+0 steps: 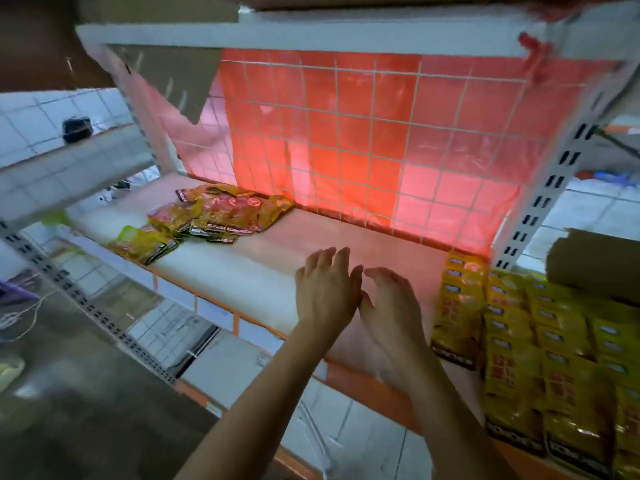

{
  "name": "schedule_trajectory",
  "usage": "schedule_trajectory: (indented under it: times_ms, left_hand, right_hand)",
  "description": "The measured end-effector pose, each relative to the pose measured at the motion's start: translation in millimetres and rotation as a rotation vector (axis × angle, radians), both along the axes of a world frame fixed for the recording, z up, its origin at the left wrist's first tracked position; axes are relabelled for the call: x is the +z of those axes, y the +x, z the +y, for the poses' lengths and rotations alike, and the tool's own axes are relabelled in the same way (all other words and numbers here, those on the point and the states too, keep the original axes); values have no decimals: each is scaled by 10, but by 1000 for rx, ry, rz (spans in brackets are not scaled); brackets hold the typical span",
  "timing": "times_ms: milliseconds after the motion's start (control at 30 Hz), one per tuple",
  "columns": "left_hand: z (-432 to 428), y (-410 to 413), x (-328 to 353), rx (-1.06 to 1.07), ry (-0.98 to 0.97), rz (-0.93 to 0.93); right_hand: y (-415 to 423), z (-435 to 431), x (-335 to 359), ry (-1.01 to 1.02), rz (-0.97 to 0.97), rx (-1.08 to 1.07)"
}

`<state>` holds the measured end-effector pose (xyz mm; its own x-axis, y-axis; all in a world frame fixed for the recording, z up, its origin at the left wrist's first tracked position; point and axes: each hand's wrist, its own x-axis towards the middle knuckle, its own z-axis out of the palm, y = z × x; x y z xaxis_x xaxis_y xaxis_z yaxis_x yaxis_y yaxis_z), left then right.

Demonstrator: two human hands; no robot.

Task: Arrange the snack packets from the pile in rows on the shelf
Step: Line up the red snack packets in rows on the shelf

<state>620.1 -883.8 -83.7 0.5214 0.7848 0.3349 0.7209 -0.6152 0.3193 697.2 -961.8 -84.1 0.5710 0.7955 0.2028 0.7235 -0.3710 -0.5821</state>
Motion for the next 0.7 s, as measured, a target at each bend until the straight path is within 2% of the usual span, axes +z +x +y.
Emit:
schedule_trajectory:
  times_ms: [267,500,700]
  left_hand:
    - [1237,-721,-58,89,-58,86]
    - [2137,-1009,-15,169,-65,135]
    - [2726,-1041,33,272,-122,168]
  right_hand:
    - [-648,1225,-70,-49,-2,77]
    - [-943,2053,-123,-113,8,96]
    - [-999,2748,-24,-133,84,-19]
